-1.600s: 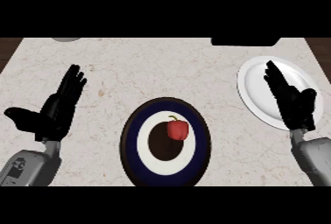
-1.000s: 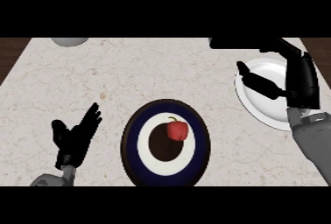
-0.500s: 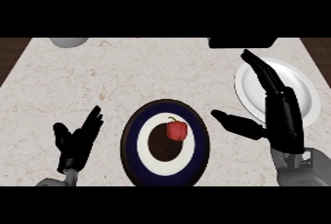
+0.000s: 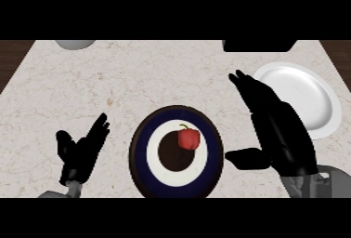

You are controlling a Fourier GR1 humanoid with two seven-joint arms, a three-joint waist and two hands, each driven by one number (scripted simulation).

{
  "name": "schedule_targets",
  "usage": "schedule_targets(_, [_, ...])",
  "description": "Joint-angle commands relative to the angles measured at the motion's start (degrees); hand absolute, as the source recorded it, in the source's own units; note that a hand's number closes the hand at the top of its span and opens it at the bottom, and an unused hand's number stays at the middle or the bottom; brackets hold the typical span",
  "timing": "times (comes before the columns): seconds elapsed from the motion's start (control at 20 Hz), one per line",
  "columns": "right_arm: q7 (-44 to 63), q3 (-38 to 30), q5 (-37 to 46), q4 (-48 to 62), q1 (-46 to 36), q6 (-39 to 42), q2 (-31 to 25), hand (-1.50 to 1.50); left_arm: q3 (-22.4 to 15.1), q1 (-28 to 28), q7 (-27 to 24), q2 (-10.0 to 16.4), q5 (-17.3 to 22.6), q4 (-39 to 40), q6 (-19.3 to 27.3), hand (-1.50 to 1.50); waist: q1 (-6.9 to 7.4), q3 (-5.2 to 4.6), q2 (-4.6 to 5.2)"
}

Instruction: Pick the bell pepper from the plate and place it in the plate

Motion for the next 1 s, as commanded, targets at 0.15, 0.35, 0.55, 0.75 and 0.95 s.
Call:
schedule_targets(0.15, [19.6, 8.7, 6.6, 2.4, -7.7, 12.6, 12.3, -1.5, -0.2, 3.0, -0.3, 0.6, -0.2, -0.7, -2.4, 0.0, 0.76, -0.03, 0.3])
schedule_targets(0.35, [20.2, 9.3, 10.9, 7.7, -9.0, 13.9, 19.0, -1.5, 0.9, -2.2, 1.2, -2.1, -2.0, 2.0, -0.2, 0.0, 0.15, 0.03, 0.44])
schedule_targets(0.55, [18.3, 9.9, 14.0, 13.9, -6.0, 13.7, 21.5, -1.5, -1.2, 0.3, 1.7, -4.0, -3.9, 0.1, 1.3, 0.0, 0.18, 0.06, 0.45])
schedule_targets(0.75, [16.5, 9.7, 15.3, 19.7, -3.9, 12.9, 26.3, -1.5, 1.7, -1.0, 1.5, -3.3, -3.0, 1.4, -0.3, 0.0, 0.22, 0.06, 0.53])
schedule_targets(0.95, [13.7, 10.1, 18.5, 20.3, 1.6, 10.3, 28.3, -1.5, 3.9, 0.2, 0.2, -2.1, -2.2, 2.9, -4.1, 0.0, 0.05, 0.07, 0.5])
